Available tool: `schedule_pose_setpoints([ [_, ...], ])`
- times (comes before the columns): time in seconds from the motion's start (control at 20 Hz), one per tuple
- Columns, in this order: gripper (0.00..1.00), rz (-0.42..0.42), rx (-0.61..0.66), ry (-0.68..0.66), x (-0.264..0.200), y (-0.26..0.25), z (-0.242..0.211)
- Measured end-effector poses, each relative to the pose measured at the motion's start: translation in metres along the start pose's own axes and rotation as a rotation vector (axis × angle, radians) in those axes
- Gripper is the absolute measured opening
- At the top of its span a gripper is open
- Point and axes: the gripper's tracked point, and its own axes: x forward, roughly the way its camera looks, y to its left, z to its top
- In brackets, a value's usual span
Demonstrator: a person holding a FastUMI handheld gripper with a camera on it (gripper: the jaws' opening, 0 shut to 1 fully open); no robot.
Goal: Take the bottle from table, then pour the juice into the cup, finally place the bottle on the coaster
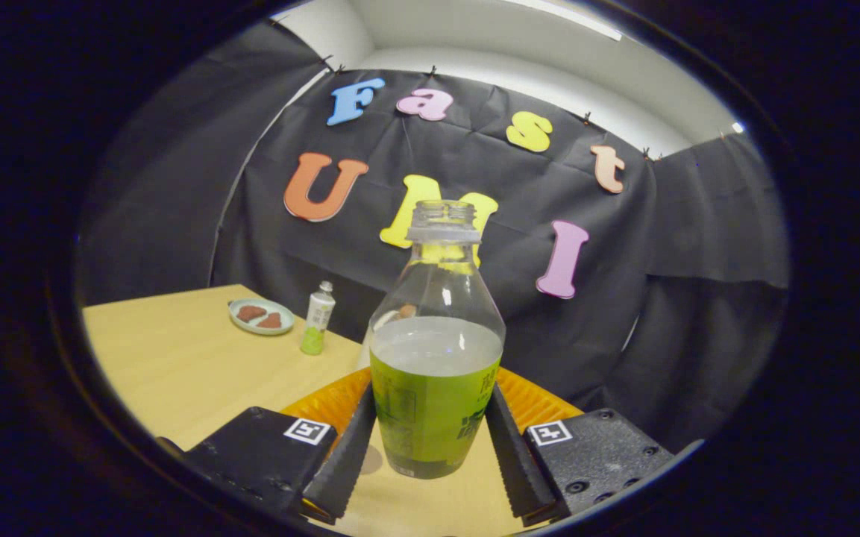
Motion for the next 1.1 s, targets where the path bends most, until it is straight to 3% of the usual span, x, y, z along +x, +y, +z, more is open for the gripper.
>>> schedule_pose_setpoints([
  [0.4,0.82,0.076,0.17,0.054,0.068,0.041,-0.074],
  [0.6,0.83,0.092,0.169,0.132,0.101,0.062,-0.111],
  [1.1,0.84,0.12,0.161,0.199,0.118,0.076,-0.13],
])
